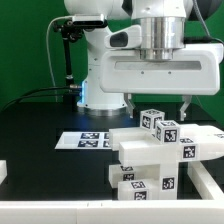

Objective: Assemble chair

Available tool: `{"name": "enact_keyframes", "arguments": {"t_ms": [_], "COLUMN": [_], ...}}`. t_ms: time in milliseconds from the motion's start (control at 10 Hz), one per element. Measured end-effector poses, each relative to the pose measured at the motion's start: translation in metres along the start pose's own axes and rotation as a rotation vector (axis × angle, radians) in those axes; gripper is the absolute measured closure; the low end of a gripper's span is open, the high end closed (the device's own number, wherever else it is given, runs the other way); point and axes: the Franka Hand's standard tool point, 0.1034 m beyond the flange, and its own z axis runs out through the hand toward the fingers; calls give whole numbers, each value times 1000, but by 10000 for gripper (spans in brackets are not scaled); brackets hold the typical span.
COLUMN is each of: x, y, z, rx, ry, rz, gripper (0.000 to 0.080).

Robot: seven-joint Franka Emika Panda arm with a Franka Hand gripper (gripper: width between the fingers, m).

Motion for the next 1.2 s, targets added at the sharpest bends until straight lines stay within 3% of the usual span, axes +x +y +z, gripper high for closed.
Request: {"name": "enact_keyframes", "arguments": {"t_ms": [200, 400, 500, 600, 700, 800, 1200], "x": [4, 6, 7, 7, 7, 7, 6], "y": [4, 2, 2, 2, 2, 2, 2], "z": [0, 3, 3, 3, 3, 3, 3], "rx": [-28, -45, -45, -46, -46, -46, -38], "ry": [3, 6, 6, 6, 6, 7, 14], "rz": [-335, -499, -479, -466, -462, -432, -35], "gripper": [151, 151, 159, 324, 324, 506, 516]}}
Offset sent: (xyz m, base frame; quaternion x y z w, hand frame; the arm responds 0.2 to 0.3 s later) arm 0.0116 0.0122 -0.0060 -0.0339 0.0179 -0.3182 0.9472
